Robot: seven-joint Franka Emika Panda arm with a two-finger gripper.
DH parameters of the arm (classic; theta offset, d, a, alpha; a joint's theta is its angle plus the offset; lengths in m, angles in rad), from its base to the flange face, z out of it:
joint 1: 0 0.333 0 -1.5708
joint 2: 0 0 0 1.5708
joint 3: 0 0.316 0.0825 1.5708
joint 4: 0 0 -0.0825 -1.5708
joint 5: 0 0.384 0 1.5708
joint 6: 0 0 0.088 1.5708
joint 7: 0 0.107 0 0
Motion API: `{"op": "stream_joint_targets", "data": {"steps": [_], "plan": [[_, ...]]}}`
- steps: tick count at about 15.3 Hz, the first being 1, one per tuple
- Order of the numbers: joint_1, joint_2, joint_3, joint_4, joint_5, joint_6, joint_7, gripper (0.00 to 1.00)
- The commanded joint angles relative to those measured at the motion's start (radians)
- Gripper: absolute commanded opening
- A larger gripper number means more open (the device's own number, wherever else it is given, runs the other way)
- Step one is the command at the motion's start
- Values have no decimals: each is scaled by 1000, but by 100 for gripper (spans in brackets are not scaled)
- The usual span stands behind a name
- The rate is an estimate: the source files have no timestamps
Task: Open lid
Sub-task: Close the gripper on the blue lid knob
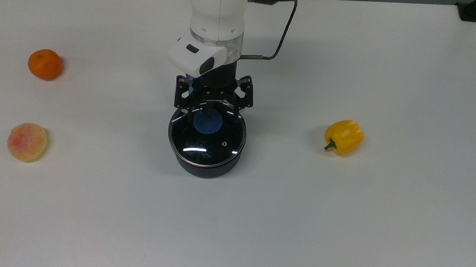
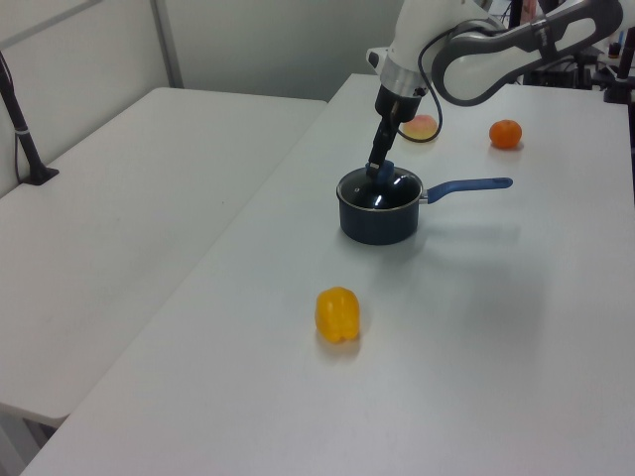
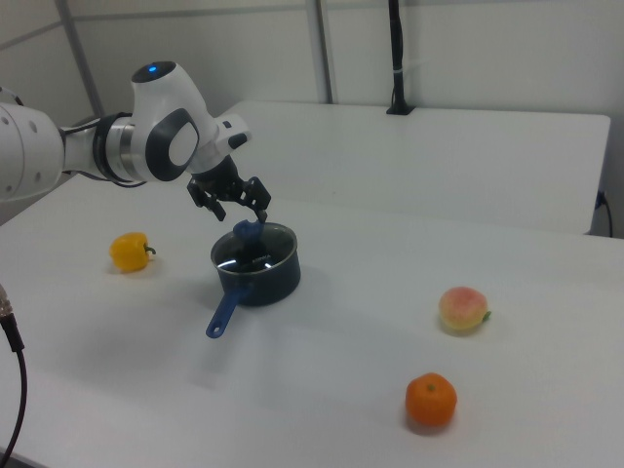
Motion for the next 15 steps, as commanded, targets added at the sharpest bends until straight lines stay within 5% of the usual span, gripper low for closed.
{"op": "stream_joint_targets", "data": {"steps": [1,5,6,8,10,15], "plan": [[7,31,-11,9,-62,36,20,100],[7,35,-9,6,-100,36,17,89],[7,35,-9,4,-102,36,17,78],[7,33,-9,4,-102,35,11,39],[7,31,-9,4,-103,33,9,14],[4,7,-9,3,-102,22,9,6]]}}
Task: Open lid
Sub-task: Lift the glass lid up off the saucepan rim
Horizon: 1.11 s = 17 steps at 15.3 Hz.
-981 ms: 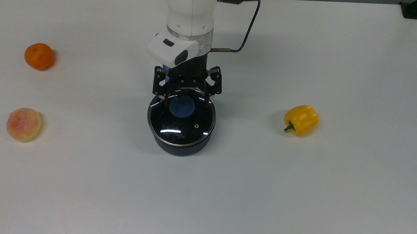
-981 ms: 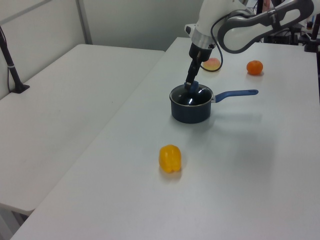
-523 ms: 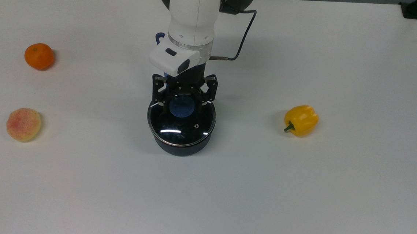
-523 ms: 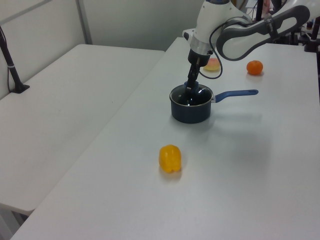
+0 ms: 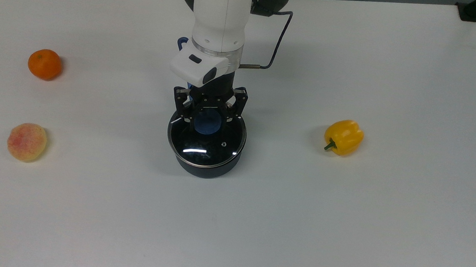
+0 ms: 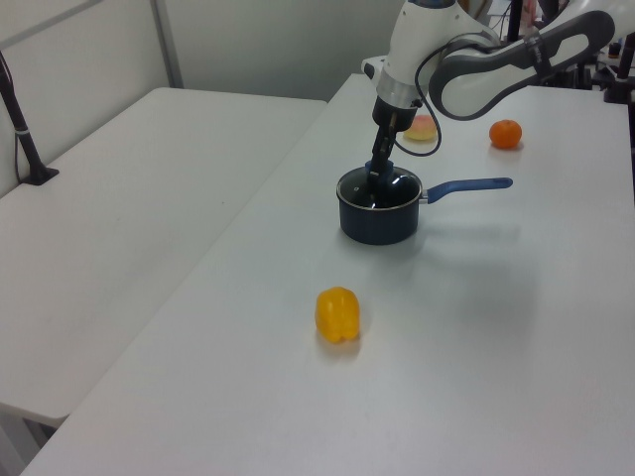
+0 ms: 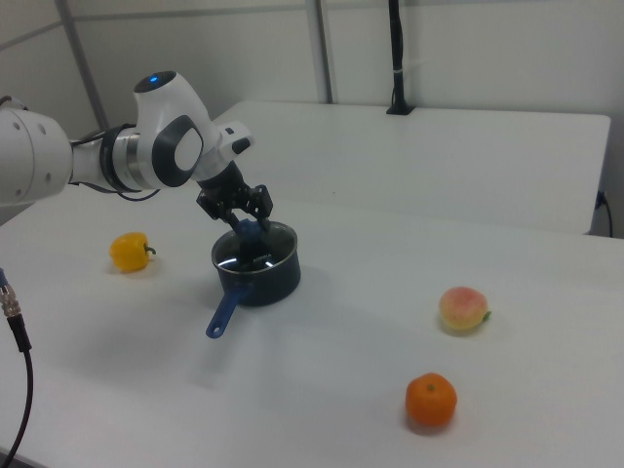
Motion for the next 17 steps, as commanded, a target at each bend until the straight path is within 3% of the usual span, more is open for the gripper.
{"op": "stream_joint_targets", "data": {"steps": [1,10,17], "plan": [[5,-35,-9,-4,-19,6,8,6],[-10,-150,-9,-21,-7,-132,5,5],[-24,-314,-30,-110,-2,-277,-10,2]]}}
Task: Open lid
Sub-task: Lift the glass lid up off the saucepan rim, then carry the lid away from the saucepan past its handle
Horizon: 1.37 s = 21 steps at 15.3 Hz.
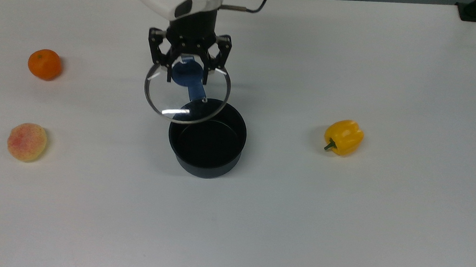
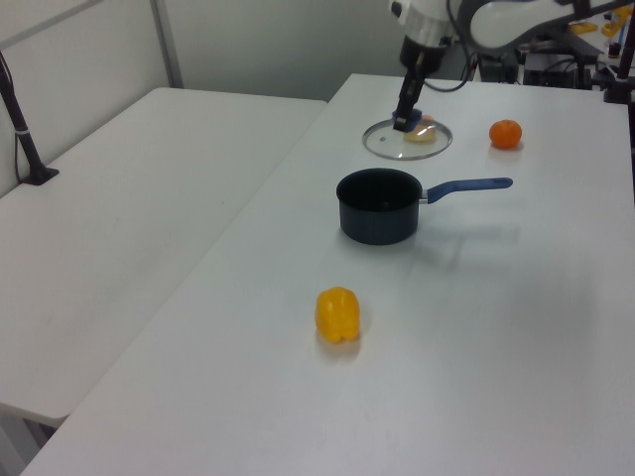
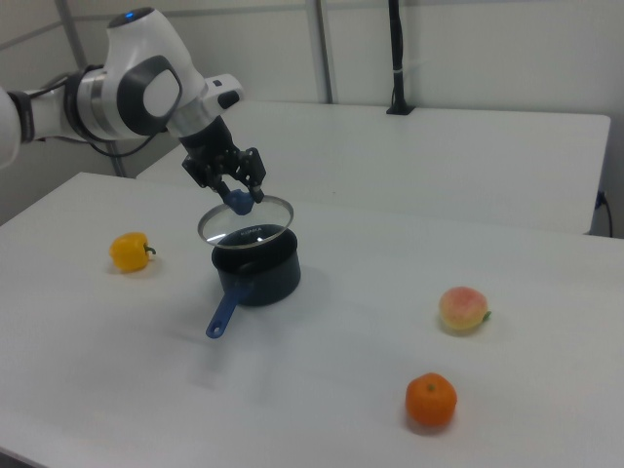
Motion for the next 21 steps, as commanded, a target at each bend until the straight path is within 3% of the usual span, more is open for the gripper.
{"op": "stream_joint_targets", "data": {"steps": [1,7,9,12,16,21], "plan": [[7,-143,-21,-116,-3,-80,-19,2],[12,-338,-34,-251,-3,-284,-42,2],[12,-412,-34,-341,-2,-338,-50,1],[12,-444,-34,-417,-1,-450,-54,0],[12,-444,-34,-513,-6,-432,-54,0],[20,-428,-33,-665,-6,-226,-42,0]]}}
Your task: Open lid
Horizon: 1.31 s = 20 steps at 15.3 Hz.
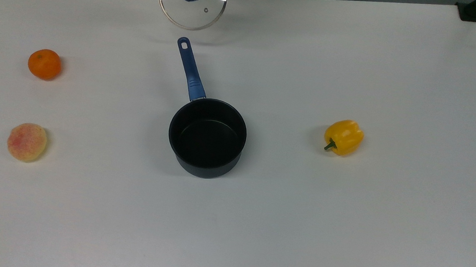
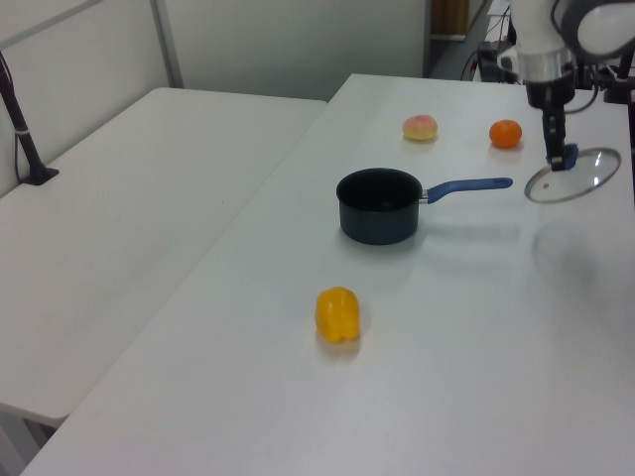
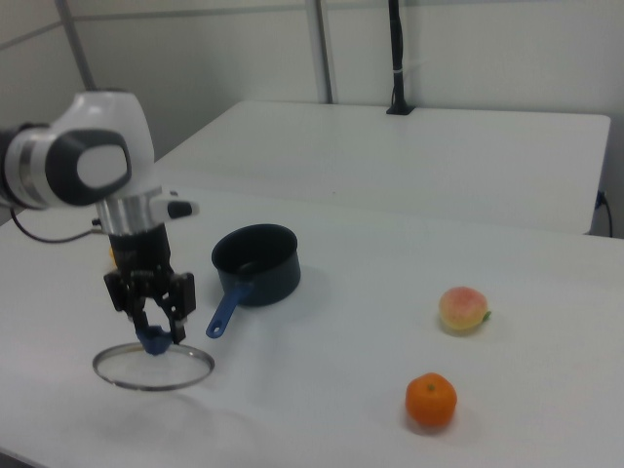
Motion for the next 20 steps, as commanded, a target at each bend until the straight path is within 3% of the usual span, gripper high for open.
{"op": "stream_joint_targets", "data": {"steps": [1,8,11,16,18,20], "plan": [[18,-7,-7,-114,-6,163,-11,0],[38,110,2,-146,-6,433,58,0],[42,131,13,-146,-6,453,60,4],[39,144,14,-139,-1,441,63,39],[39,142,14,-137,-1,438,64,64],[39,139,13,-137,-1,430,64,74]]}}
